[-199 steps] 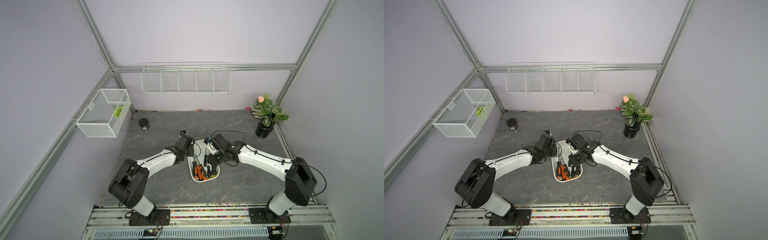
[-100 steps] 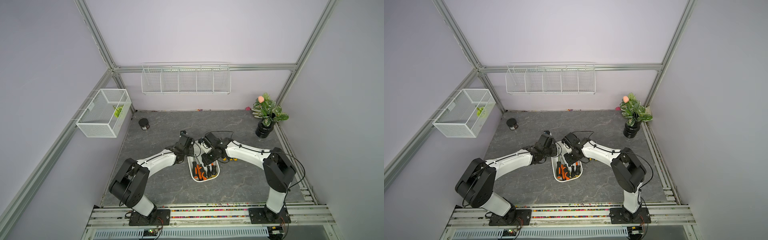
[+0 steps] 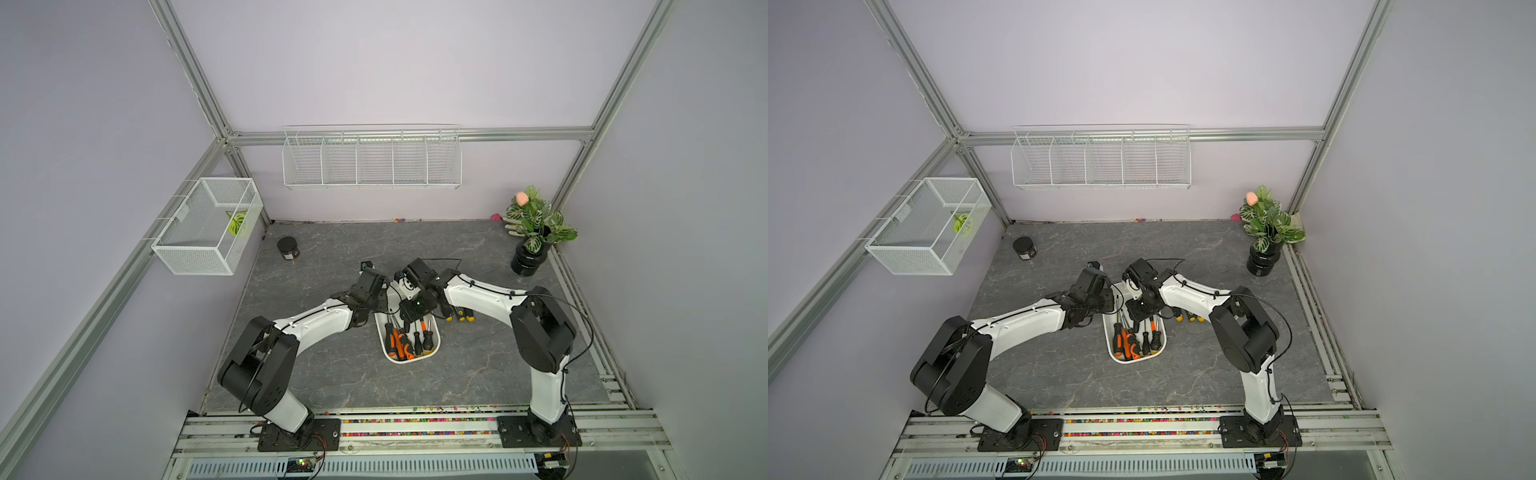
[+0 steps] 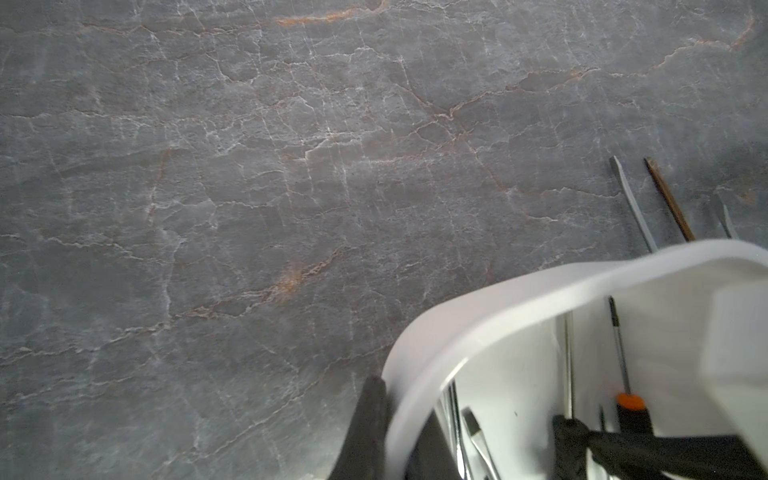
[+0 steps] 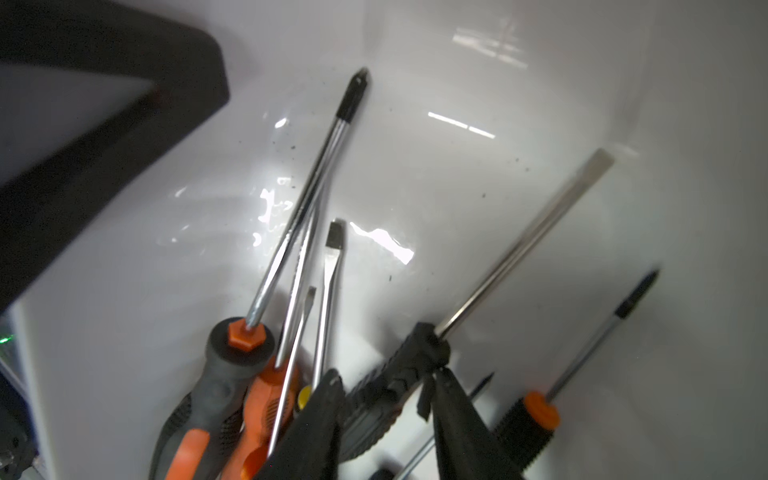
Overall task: Take out the screwdriver from the storage box
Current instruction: Pick up the screwdriver from the storage box.
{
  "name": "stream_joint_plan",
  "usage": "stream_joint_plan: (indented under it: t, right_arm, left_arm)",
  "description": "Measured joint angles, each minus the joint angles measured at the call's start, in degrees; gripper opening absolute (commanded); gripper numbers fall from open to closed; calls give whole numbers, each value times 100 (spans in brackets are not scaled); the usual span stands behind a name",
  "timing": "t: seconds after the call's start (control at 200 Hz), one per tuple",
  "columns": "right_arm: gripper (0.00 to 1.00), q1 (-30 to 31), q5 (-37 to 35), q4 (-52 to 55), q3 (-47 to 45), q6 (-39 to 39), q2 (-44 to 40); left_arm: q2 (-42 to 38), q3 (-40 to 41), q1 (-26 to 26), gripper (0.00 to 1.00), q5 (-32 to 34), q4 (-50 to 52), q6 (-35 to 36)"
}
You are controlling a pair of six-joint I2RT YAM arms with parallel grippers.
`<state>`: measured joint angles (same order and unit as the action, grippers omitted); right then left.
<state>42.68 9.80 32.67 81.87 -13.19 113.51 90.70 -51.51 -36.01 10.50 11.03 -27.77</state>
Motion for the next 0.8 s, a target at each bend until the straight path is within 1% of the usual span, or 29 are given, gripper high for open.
stream_joint_plan:
  t: [0.31, 0.425, 0.6, 0.805]
  right_arm:
    - [39, 4, -184, 173, 144, 127, 151]
    - [37, 2, -256, 291, 387, 190, 328]
    - [31, -9, -387, 350, 538, 282, 450]
    - [30, -24, -420, 380, 538, 339, 450]
  left_arm:
    - [0, 0, -7, 0, -9, -4, -2]
    - [0, 7, -11, 0, 11, 24, -4]
    - [0, 24, -7, 0, 35, 44, -24]
    - [0, 31, -4, 0, 33, 33, -44]
